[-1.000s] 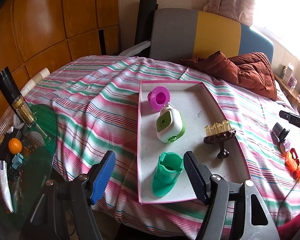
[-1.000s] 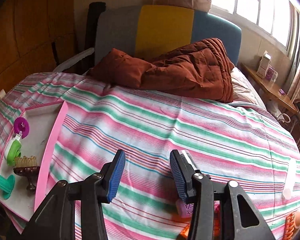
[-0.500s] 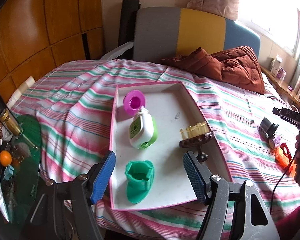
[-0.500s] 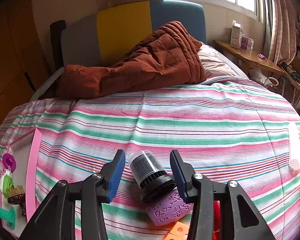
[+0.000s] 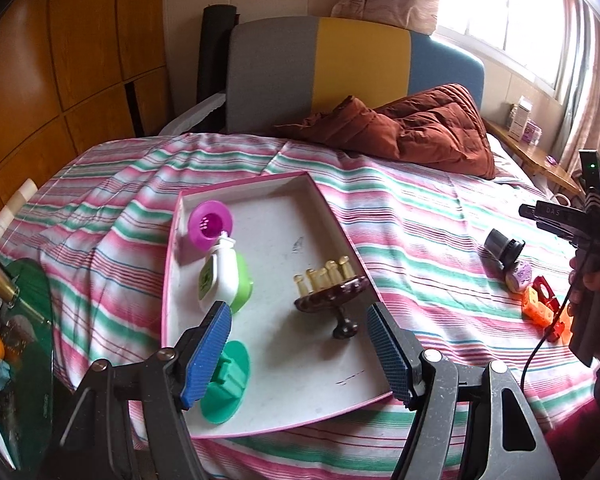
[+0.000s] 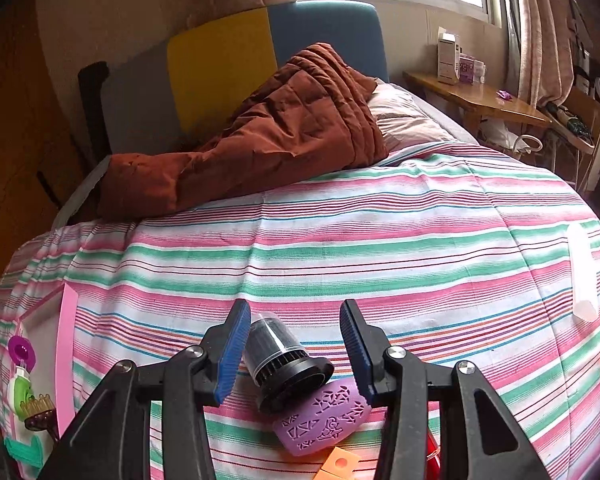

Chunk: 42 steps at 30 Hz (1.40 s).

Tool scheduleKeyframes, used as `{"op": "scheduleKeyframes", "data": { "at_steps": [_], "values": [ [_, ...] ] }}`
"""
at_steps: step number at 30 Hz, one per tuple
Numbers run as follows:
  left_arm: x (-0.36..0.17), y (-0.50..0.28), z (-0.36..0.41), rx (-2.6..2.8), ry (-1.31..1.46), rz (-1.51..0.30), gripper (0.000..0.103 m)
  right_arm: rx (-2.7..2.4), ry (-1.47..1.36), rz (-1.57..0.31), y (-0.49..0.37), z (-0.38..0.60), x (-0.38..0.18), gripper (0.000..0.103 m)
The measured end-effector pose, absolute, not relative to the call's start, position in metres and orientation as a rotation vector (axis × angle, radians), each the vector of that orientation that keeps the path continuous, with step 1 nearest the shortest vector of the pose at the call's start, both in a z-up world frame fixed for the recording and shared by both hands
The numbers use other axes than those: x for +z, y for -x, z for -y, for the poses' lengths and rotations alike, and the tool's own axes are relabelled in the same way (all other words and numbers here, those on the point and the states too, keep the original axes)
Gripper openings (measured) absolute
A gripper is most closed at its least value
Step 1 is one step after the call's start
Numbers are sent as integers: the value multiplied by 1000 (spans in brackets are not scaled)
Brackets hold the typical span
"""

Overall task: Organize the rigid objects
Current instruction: 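Move both tools away from the tray toward the black cylinder and purple egg, then grasp the black cylinder container with the left gripper while the right gripper grasps the purple egg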

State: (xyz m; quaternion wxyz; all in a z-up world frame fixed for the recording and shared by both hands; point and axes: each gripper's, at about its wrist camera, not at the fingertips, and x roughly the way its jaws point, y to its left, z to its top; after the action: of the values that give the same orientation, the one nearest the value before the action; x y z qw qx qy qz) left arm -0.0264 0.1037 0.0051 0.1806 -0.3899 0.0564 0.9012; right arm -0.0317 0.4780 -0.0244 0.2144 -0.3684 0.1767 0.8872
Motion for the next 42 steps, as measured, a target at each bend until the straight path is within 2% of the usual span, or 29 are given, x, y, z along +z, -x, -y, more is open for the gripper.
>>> {"op": "scheduleKeyframes", "data": {
  "at_steps": [16, 20, 24, 30, 34, 39, 42],
  "values": [
    [3, 33, -164, 2358, 1074, -199, 71, 2405, 1044, -585, 27, -499, -26, 47],
    [2, 33, -181, 2318, 1046, -229, 71, 2372, 1099, -553, 25, -515, -31, 47],
    [-5, 38, -193, 2282, 1077, -198, 71, 2317, 1074, -709, 17, -535, -39, 47],
    [-22, 43, -220, 2165, 1145, -174, 71, 2329, 1064, -751, 17, -536, -38, 47],
    [-27, 43, -231, 2151, 1164, -187, 70, 2393, 1162, -898, 29, -533, -52, 47],
    [-32, 45, -235, 2141, 1182, -189, 71, 2392, 1275, -974, 45, -525, -72, 47],
    [-33, 46, -237, 2135, 1190, -187, 71, 2406, 1321, -1019, 49, -519, -77, 50]
  ]
}}
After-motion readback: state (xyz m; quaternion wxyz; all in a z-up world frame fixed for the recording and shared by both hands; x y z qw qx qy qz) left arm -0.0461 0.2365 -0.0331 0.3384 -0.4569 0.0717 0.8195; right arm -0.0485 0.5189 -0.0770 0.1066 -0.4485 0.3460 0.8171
